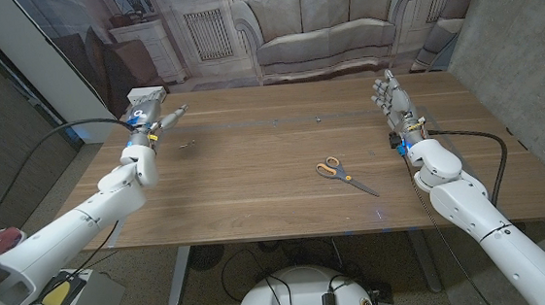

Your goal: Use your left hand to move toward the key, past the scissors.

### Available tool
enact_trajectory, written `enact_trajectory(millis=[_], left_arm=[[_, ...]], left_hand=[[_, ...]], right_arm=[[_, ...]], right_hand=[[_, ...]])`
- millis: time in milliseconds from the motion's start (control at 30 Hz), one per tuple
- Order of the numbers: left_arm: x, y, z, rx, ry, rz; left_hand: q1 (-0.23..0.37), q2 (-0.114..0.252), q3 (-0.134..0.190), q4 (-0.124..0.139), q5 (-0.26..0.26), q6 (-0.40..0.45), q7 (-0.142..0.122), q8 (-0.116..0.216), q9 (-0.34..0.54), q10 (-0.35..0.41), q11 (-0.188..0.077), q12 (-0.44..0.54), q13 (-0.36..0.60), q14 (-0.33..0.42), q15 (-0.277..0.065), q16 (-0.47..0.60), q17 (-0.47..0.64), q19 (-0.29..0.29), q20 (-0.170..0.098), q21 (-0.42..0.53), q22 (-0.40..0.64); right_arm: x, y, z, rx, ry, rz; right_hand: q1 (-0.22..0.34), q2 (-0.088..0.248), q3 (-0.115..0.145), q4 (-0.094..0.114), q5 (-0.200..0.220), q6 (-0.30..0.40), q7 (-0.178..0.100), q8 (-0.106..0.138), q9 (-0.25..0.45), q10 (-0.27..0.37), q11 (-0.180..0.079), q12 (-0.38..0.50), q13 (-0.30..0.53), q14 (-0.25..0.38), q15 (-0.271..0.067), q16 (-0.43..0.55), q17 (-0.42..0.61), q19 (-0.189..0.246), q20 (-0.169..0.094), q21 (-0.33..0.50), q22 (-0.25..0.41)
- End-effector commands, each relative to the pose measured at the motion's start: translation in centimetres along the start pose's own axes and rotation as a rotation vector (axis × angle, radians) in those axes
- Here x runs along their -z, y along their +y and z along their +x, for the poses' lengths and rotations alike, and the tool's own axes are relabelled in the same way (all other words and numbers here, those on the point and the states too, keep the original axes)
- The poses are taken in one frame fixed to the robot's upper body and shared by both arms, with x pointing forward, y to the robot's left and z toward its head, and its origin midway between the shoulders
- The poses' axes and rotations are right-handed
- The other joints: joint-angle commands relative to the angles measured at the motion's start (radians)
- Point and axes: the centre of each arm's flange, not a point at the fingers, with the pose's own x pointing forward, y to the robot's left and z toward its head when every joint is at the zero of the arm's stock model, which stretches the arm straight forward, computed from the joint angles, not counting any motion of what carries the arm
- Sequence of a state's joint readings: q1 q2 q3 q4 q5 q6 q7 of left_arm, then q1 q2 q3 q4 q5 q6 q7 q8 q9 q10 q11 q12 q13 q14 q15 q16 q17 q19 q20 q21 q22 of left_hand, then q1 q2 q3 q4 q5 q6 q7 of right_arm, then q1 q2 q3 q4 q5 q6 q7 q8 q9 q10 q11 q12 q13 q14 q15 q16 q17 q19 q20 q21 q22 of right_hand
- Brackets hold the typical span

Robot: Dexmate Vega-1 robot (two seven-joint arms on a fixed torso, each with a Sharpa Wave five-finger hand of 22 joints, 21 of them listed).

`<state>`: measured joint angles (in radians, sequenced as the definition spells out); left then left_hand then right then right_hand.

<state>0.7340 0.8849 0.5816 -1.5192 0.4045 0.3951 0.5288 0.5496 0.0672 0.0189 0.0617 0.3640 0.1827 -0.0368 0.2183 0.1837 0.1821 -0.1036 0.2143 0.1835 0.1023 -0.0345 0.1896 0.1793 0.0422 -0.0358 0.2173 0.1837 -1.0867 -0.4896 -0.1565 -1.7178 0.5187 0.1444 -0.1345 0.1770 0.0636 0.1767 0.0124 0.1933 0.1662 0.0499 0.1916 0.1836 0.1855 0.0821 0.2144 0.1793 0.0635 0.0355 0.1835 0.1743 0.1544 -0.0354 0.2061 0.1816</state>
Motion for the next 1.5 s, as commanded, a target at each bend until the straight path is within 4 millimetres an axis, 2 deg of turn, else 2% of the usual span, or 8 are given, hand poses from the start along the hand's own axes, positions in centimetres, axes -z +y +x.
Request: enact_trajectory(millis=[33,367,500,767,1500], left_arm=[[-0.1,-0.6,0.7,0.036,-0.01,0.014],[0.1,-1.2,1.1,0.087,0.001,0.02],[-0.1,-1.4,1.3,0.099,0.003,0.026],[-0.5,-2.3,1.4,0.14,0.003,0.036],[0.0,-4.0,1.4,0.22,0.024,0.05]], left_hand=[[0.009,-0.001,0.0,-0.007,0.01,0.014,-0.002,0.003,0.005,0.018,0.001,0.0,0.004,0.012,-0.042,0.004,0.003,0.004,-0.054,-0.003,0.001],[0.012,-0.001,-0.002,-0.009,0.01,0.021,-0.004,0.004,0.005,0.024,0.003,0.0,0.004,0.016,-0.042,0.004,0.003,0.007,-0.055,-0.003,0.001],[0.014,-0.001,-0.003,-0.01,0.011,0.039,-0.01,0.008,0.005,0.05,0.0,0.007,0.004,0.017,-0.042,0.003,0.003,0.008,-0.055,-0.003,0.001],[0.016,-0.001,-0.005,-0.011,0.012,0.041,-0.006,0.006,0.005,0.043,0.001,0.002,0.004,0.014,-0.042,0.001,0.003,0.011,-0.061,-0.003,0.001],[0.021,-0.002,-0.009,-0.013,0.013,0.051,-0.007,0.004,0.005,0.046,0.0,-0.002,0.004,0.014,-0.048,0.0,0.003,0.014,-0.056,-0.003,0.001]], right_arm=[[-0.1,-0.1,0.0,0.009,-0.011,-0.002],[-0.1,0.1,0.1,0.006,-0.012,-0.001],[-0.1,0.2,0.1,0.005,-0.012,0.001],[-0.1,0.1,0.1,0.004,-0.012,0.001],[-0.5,0.4,0.3,0.001,-0.011,-0.005]], right_hand=[[-0.003,0.002,-0.001,-0.002,0.005,0.009,-0.003,0.003,0.004,0.008,0.002,0.0,0.004,0.007,0.0,0.001,0.005,0.007,-0.013,-0.001,0.003],[-0.004,0.002,-0.002,-0.002,0.005,0.009,-0.003,0.003,0.004,0.009,-0.001,0.0,0.004,0.008,0.002,0.001,0.005,0.008,-0.012,-0.001,0.003],[-0.004,0.002,-0.002,-0.003,0.005,0.009,-0.003,0.003,0.004,0.01,0.0,0.0,0.004,0.008,0.001,0.001,0.005,0.008,-0.014,-0.001,0.003],[-0.004,0.003,-0.002,-0.003,0.005,0.009,-0.003,0.003,0.004,0.009,0.002,-0.001,0.004,0.008,0.001,0.0,0.005,0.008,-0.014,-0.001,0.003],[-0.003,0.004,-0.003,-0.005,0.006,0.009,-0.003,0.003,0.004,0.009,-0.001,-0.002,0.004,0.009,0.001,0.0,0.005,0.008,-0.013,-0.002,0.003]])
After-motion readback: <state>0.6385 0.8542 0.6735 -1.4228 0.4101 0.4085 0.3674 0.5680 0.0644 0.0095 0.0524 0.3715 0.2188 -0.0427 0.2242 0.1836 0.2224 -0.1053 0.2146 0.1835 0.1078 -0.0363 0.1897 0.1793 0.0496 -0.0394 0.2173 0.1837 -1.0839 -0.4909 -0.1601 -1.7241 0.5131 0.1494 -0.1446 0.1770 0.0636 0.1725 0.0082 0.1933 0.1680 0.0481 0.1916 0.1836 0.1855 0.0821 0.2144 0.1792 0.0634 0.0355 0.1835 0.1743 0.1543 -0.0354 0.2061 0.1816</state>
